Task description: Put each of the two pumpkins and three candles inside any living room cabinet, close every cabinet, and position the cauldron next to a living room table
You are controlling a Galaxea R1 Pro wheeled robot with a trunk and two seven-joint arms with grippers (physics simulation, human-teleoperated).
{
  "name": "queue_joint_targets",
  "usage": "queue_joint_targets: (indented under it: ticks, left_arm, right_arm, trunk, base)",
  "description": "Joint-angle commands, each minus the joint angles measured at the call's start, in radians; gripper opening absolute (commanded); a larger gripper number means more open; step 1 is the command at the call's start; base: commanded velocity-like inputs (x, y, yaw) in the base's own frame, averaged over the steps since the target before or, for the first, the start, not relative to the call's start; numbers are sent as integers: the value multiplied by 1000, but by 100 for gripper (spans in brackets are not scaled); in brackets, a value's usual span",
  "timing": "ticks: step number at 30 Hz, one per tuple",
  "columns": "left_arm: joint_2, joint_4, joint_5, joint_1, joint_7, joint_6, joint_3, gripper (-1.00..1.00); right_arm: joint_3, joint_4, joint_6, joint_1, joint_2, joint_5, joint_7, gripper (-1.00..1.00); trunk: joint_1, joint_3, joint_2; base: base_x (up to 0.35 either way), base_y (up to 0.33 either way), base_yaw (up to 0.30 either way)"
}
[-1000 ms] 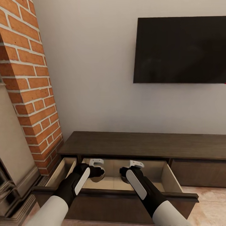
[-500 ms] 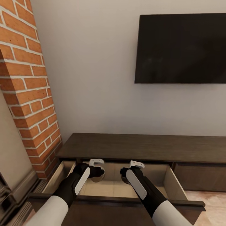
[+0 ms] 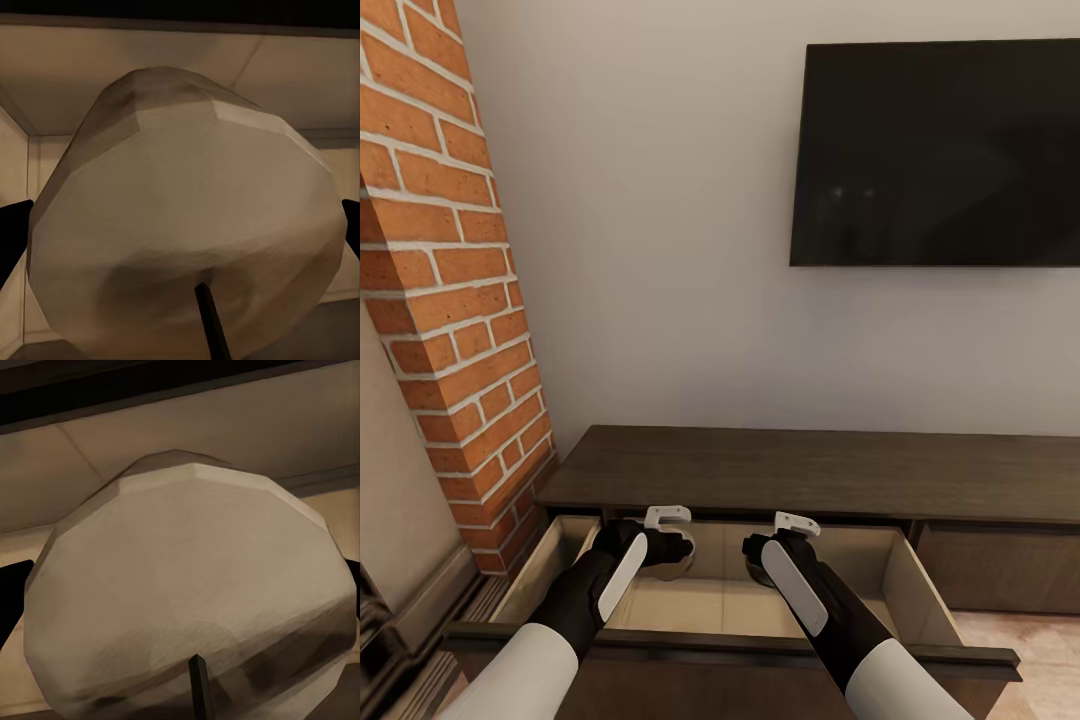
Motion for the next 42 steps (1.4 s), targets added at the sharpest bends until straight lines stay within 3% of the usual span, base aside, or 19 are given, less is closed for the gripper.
queue_joint_targets:
  ticks: [1,3,37,42]
  left_arm:
    - [0,-1,10,-1,9,3,-2,-100]
    - [0,-1,10,-1,9,4,-2,-100]
    - [1,-2,8,0,9,23,-2,-100]
    - [5,-10,9,0,8,23,-1,-100]
  right_arm:
    - [2,-1,2,-1,0,-7,-9,-100]
    - [2,-1,2,-1,0,-7,-9,-100]
    - [2,0,2,-1,0,-7,-6,-100]
    - [2,0,2,-1,0,-7,-6,-100]
  trunk:
    - [0,-1,-1]
    - [0,-1,-1]
    - [15,-133,-8]
    - [15,-133,-8]
  base:
    - [0,0,0]
    - [0,0,0]
    - [0,0,0]
    - [0,0,0]
